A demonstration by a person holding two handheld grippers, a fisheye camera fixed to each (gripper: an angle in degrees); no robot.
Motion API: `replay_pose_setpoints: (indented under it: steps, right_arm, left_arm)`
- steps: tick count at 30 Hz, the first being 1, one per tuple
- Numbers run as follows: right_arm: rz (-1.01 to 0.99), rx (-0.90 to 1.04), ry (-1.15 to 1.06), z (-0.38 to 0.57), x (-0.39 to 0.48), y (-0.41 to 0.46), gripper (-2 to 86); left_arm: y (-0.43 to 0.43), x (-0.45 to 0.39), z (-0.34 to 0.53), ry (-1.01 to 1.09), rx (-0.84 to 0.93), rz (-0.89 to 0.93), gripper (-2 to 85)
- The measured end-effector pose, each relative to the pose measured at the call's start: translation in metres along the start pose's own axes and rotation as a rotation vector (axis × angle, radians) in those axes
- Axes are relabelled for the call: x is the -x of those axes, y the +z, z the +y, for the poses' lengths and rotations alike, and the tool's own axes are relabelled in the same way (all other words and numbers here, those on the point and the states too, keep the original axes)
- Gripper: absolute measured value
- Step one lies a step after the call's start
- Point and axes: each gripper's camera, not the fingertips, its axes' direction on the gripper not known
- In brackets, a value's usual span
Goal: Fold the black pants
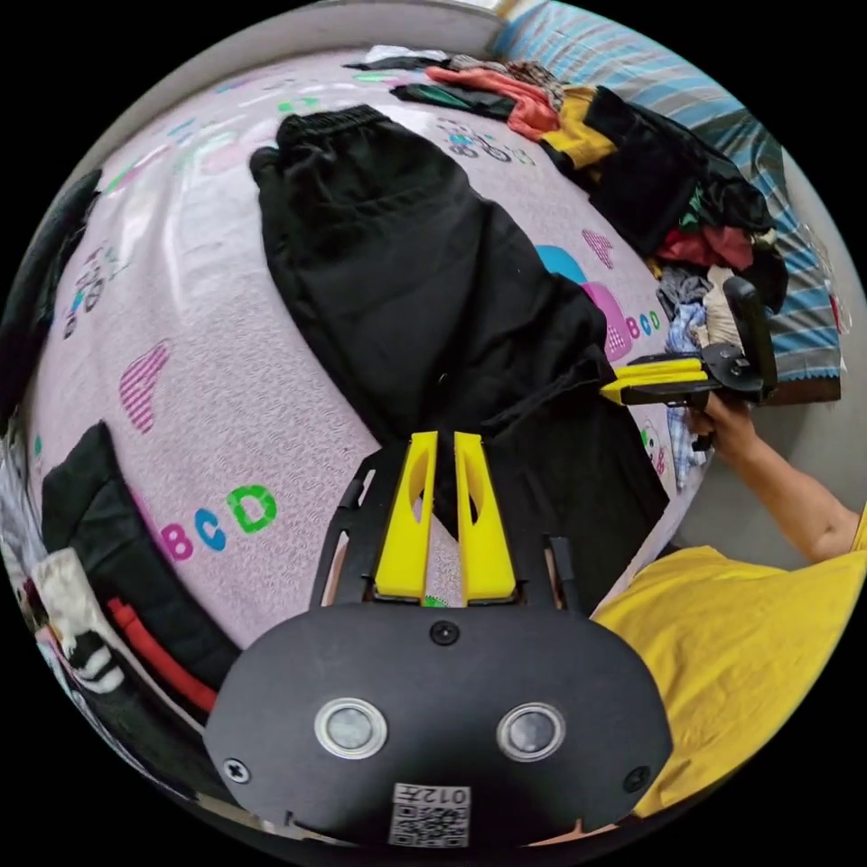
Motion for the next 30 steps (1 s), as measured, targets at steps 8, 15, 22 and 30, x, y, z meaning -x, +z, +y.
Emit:
replay_pose_setpoints:
  steps: [8, 15, 22, 30]
  right_arm:
    - [0.091, -0.102, -0.243, 0.055, 0.073, -0.028, 0.0]
    - [0.181, 0.122, -0.263, 0.061, 0.086, 0.028, 0.0]
    - [0.320, 0.159, -0.288, 0.051, 0.096, 0.038, 0.3]
    - [0.373, 0.045, -0.274, 0.055, 0.114, 0.041, 0.5]
  left_arm:
    - [-0.012, -0.096, 0.061, 0.175, -0.047, -0.003, 0.3]
    - [0.061, -0.129, 0.077, 0.204, 0.154, -0.090, 0.1]
    - [0.065, -0.112, 0.076, 0.188, 0.144, 0.003, 0.0]
    - [0.064, -0.138, 0.092, 0.337, 0.054, -0.158, 0.3]
